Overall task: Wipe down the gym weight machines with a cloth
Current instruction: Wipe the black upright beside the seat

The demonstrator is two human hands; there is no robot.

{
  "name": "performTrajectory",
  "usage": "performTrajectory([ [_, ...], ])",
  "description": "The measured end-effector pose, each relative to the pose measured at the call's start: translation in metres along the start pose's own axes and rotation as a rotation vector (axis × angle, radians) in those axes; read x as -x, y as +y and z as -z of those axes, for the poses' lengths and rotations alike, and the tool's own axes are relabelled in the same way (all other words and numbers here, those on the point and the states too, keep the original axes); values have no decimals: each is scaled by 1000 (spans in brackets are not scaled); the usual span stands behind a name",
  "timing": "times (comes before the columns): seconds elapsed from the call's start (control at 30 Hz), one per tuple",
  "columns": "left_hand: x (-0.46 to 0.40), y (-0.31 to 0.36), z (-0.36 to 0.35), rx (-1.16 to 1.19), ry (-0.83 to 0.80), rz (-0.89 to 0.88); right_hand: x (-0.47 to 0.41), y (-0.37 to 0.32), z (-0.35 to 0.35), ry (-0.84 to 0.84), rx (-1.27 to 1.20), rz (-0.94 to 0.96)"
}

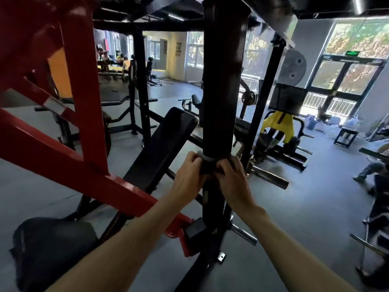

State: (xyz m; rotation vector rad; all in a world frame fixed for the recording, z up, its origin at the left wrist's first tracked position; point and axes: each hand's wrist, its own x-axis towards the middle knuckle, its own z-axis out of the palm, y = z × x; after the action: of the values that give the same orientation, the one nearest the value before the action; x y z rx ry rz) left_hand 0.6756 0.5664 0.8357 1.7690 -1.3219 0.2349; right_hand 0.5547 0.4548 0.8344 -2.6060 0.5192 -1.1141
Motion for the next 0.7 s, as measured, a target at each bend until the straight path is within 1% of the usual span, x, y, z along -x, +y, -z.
performTrajectory([
  [0.07,7,-1,-5,-11,-9,16,5,0,-1,-21,-14,5],
  [0.13,-1,6,2,-29,38,15,-6,-8,12,-3,-17,41],
  [0.27,-31,32,27,11,237,-67,-42,-36,43,141,-11,92],
  [0.33,-35,31,30,64,261,-89,-47,-40,44,192,-32,121],
  [0.4,-25,18,17,92,223,-78,-35,-28,31,179,-30,137],
  [0.53,20,-23,-42,54,11,84,23,20,-21,35,1,60],
  [0.6,34,-36,-62,35,-72,123,44,33,-40,15,4,50],
  [0.7,37,-36,-65,48,-99,154,49,33,-38,-20,-53,28],
])
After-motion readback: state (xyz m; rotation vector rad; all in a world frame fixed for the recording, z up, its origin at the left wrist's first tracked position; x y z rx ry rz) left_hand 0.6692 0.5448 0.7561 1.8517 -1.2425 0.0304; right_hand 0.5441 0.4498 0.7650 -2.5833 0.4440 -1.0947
